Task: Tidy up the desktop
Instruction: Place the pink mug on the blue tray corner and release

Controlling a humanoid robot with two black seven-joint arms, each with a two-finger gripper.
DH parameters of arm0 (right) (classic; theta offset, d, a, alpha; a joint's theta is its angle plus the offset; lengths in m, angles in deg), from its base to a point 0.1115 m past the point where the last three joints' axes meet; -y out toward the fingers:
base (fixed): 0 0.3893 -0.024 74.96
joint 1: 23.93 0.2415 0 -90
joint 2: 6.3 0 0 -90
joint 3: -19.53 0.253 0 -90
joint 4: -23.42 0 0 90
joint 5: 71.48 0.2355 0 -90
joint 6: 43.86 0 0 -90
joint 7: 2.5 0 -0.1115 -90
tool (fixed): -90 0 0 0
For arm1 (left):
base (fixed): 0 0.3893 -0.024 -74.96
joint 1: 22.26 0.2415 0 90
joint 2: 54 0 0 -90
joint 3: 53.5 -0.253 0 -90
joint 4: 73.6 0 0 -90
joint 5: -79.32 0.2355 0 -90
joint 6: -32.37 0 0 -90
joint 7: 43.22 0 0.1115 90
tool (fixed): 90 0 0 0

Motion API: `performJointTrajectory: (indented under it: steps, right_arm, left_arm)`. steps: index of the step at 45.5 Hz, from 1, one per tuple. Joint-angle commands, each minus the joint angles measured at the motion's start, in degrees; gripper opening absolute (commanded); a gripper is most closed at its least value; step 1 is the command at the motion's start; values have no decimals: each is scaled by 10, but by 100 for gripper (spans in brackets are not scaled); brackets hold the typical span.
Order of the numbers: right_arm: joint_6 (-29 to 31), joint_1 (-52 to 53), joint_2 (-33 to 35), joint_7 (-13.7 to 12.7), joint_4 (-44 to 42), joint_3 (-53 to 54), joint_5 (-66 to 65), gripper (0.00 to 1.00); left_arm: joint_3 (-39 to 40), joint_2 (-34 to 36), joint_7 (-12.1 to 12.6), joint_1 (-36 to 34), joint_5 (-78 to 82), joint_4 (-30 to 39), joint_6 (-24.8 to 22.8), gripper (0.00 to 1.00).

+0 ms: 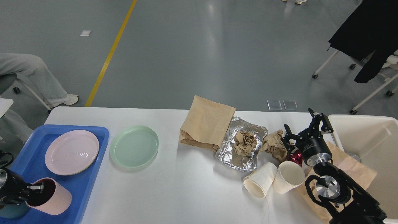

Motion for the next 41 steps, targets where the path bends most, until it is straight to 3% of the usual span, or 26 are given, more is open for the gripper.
performJointTrajectory:
  steps: [1, 13, 16, 19, 24, 26, 41]
  right_arm:
    - [0, 0, 0, 0, 0, 0, 0, 100]
    - [0, 0, 0, 0, 0, 0, 0, 100]
    - [0, 0, 0, 0, 0, 0, 0, 100]
    - [0, 0, 0, 0, 0, 0, 0, 100]
    - [0, 0, 0, 0, 0, 0, 0, 100]
    - [0, 0, 0, 0, 0, 0, 0, 100]
    - [0, 0, 0, 0, 0, 0, 0, 100]
  left_arm:
    - [9, -5, 3, 13, 1, -14, 1, 0]
    - [12, -16, 8, 27, 2, -11, 5, 0]
    - [12, -26, 8, 27, -1, -9, 5, 4]
    - [12, -25, 8, 27, -8, -9, 9, 15]
    - [13, -23, 8, 26, -17, -12, 29, 63]
    - [13, -24, 8, 27, -20, -10, 35, 74]
    - [4, -18, 9, 20, -21, -4, 31, 86]
